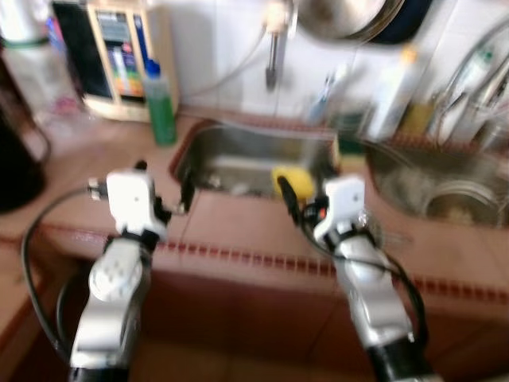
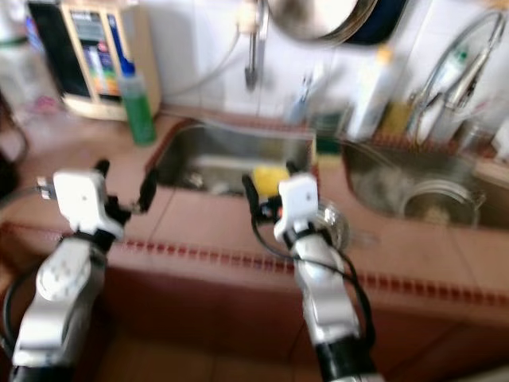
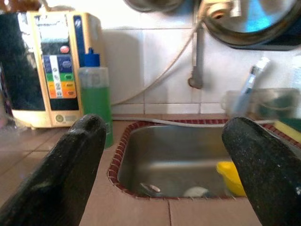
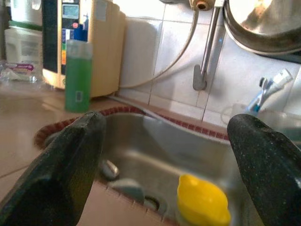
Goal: Kitchen organization
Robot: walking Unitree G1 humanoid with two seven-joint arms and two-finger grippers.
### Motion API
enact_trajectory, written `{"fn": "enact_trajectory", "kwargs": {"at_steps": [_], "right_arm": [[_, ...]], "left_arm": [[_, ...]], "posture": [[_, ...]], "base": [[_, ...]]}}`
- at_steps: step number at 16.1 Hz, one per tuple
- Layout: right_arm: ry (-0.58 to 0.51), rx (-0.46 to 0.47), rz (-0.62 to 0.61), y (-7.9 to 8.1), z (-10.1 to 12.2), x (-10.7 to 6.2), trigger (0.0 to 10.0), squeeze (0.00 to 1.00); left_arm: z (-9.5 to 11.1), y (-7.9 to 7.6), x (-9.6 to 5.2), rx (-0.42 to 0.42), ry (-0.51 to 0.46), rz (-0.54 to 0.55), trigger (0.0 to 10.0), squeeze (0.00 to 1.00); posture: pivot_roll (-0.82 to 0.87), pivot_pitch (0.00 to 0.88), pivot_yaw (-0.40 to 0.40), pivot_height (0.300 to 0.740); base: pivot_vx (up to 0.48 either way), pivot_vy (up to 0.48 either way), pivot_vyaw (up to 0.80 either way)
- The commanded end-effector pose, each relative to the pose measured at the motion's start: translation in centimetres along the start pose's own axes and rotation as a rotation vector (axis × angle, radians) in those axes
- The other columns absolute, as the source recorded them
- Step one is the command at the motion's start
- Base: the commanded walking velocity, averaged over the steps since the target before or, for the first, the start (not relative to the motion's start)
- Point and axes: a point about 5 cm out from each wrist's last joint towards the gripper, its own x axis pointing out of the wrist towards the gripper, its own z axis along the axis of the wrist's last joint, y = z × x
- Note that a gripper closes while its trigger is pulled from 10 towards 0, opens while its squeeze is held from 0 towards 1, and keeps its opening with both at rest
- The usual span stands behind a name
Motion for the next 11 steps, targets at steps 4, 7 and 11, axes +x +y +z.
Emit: {"fn": "enact_trajectory", "kwargs": {"at_steps": [4, 7, 11], "right_arm": [[-0.014, -0.025, 0.013, 0.04, 0.26, 0.09, 10.0, 0.0], [-0.008, -0.034, 0.026, 0.29, 0.07, 0.04, 10.0, 0.0], [-0.009, -0.037, 0.03, 0.35, 0.06, 0.04, 10.0, 0.0]], "left_arm": [[0.4, -0.68, -0.27, 0.06, -0.025, -0.081, 10.0, 0.0], [0.36, -0.76, -0.41, 0.051, -0.026, -0.091, 10.0, 0.0], [0.32, -0.88, -0.5, 0.044, -0.024, -0.1, 10.0, 0.0]], "posture": [[-0.01, 0.0, -0.023, 0.74], [0.0, 0.0, -0.025, 0.74], [0.0, 0.0, -0.025, 0.74]], "base": [[0.0, -0.068, 0.0], [0.0, -0.48, 0.0], [0.0, -0.48, 0.0]]}}
